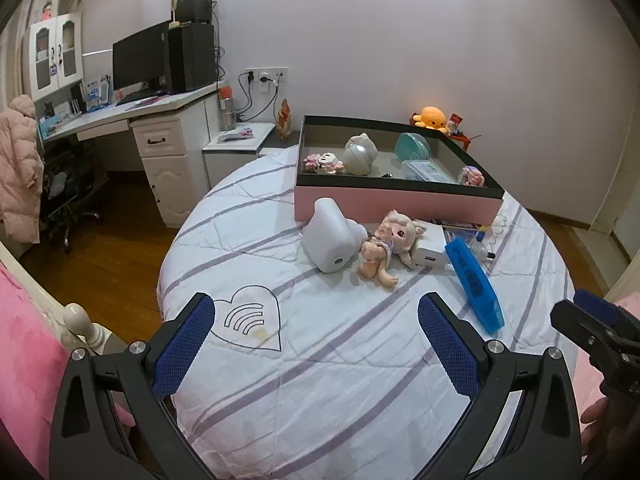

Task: Organize rigid objects
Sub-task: 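Lift both open grippers away from the tray back over the bed, then grasp the white toy with the left gripper while the right grasps the blue toothbrush case, then carry the white toy and blue case into the tray while both grippers release, then withdraw both grippers from the tray back toward the doll and bottle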

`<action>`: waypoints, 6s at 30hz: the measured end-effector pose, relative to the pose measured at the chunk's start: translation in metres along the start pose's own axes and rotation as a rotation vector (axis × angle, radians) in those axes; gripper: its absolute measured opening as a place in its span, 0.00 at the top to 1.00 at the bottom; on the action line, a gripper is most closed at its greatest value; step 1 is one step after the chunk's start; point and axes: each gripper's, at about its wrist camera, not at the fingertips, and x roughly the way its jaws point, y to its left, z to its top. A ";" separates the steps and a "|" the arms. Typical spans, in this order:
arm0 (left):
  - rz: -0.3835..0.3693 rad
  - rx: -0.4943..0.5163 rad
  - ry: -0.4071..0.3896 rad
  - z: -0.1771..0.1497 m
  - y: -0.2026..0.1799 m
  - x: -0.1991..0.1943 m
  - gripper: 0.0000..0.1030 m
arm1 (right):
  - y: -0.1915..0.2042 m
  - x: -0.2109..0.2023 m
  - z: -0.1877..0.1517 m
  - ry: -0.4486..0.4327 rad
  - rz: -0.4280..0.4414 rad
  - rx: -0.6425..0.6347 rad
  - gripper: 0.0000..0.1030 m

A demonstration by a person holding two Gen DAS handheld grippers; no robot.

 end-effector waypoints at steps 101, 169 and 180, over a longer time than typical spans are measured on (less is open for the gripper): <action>-0.162 -0.003 -0.057 0.080 0.015 0.038 0.49 | 0.015 0.051 0.080 0.016 0.086 -0.114 0.86; -0.056 0.019 -0.038 0.108 -0.007 0.080 0.00 | -0.010 0.075 0.126 -0.045 0.076 -0.010 0.00; -0.034 -0.033 -0.044 0.064 0.003 0.020 0.00 | -0.013 0.017 0.058 -0.087 0.034 0.088 0.00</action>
